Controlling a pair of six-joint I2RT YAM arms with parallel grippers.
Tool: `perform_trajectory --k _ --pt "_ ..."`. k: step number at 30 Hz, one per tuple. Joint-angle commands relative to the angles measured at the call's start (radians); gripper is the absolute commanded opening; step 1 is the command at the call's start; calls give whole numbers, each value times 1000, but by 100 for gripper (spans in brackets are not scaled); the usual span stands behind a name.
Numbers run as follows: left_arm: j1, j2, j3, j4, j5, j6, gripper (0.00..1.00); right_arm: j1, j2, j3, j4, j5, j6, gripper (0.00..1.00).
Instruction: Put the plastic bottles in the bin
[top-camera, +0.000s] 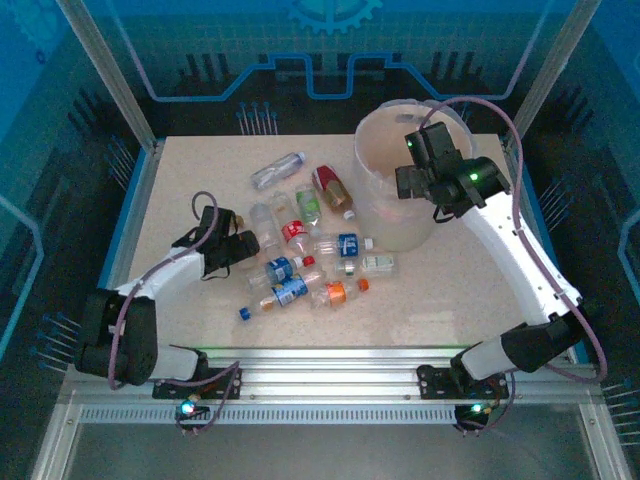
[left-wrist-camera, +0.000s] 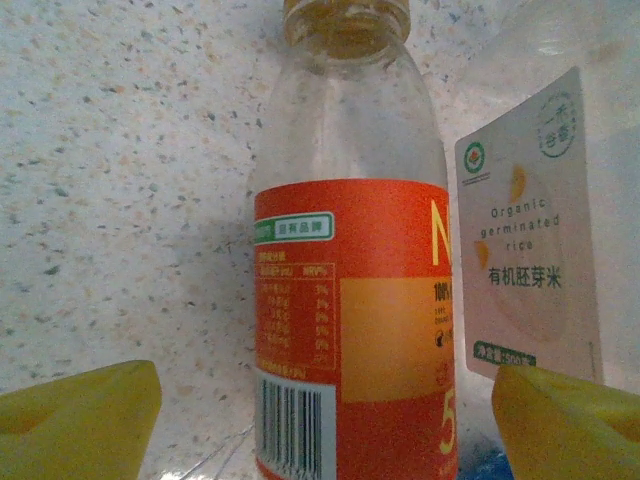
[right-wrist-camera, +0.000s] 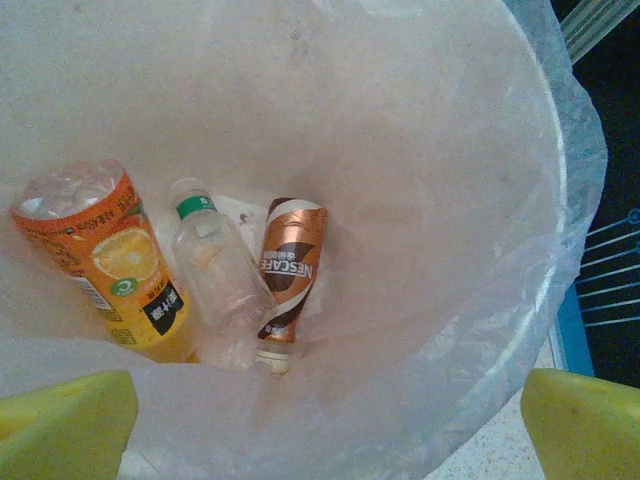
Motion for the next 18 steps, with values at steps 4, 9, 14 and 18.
perform_trajectory --k 4,9,14,18 --pt "28 61 -3 42 29 -35 78 0 -29 -20 19 -39 41 100" --pt "51 78 -26 71 31 -49 74 2 -26 -22 21 -48 65 100" --pt "77 105 -42 99 35 -48 66 2 -28 -22 38 -89 74 100" --pt "99 130 -53 130 51 -51 51 2 -28 -21 44 -116 83 100"
